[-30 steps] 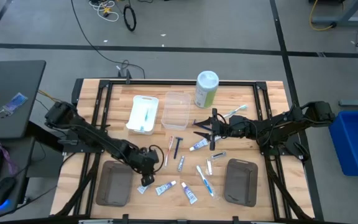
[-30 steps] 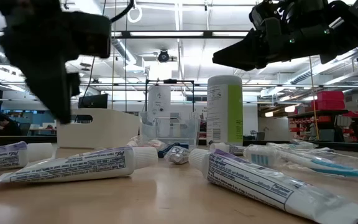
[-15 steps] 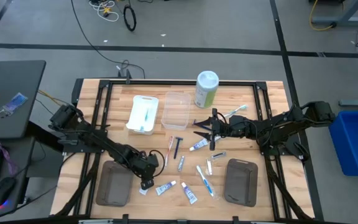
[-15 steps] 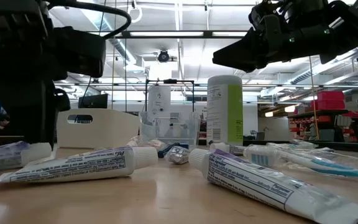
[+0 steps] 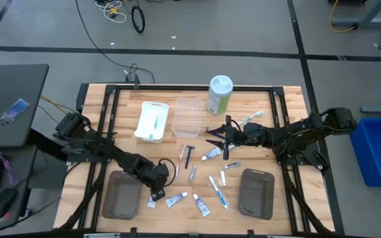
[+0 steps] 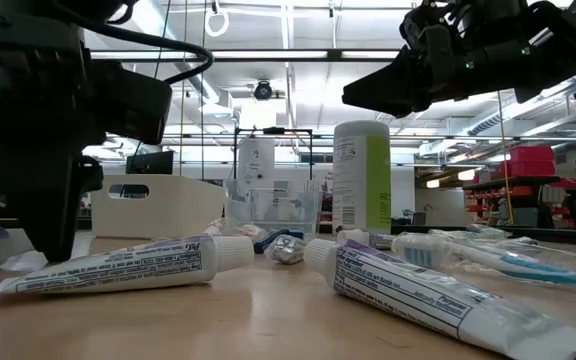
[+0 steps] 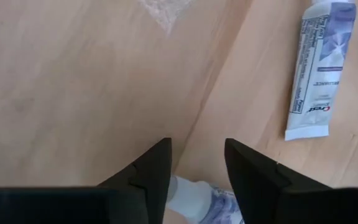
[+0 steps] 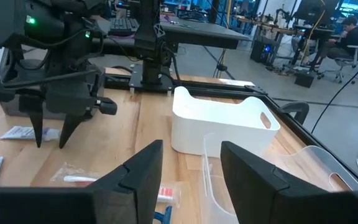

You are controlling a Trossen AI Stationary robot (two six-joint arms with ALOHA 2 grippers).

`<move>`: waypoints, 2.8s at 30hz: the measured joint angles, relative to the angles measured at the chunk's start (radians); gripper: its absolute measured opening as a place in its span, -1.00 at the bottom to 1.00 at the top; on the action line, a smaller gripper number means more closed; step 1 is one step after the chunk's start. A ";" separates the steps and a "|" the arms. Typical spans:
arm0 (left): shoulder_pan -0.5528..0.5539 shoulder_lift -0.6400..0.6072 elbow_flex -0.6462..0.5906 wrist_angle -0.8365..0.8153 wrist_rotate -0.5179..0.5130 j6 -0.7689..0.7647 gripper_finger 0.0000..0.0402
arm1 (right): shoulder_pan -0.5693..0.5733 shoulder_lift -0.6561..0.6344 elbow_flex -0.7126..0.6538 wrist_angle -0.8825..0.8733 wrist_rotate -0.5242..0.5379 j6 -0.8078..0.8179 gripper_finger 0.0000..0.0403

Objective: Pick & Place Travel size toiletries
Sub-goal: Put the white toothpaste into the left black bin, then put the left white toothpaste into the left black bin

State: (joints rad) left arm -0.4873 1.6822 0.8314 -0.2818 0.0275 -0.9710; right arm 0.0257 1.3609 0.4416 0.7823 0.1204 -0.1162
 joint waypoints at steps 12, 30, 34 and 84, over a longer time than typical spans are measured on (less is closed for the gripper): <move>0.066 -0.010 -0.001 -0.033 0.040 -0.029 -0.30 | 0.000 0.000 0.000 0.000 0.000 0.000 -0.15; 0.081 -0.011 0.178 -0.407 0.146 -0.311 -0.13 | 0.000 0.000 0.000 0.001 0.000 -0.005 -0.17; 0.064 -0.010 0.178 -0.401 0.138 -0.396 -0.13 | 0.000 0.000 0.000 0.001 0.000 -0.005 -0.17; -0.014 0.054 0.355 -0.561 0.132 1.074 0.03 | 0.000 0.000 0.000 0.000 0.000 -0.024 -0.19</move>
State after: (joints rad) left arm -0.5009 1.7363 1.1862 -0.8426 0.1593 0.1028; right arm 0.0257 1.3606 0.4416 0.7822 0.1204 -0.1397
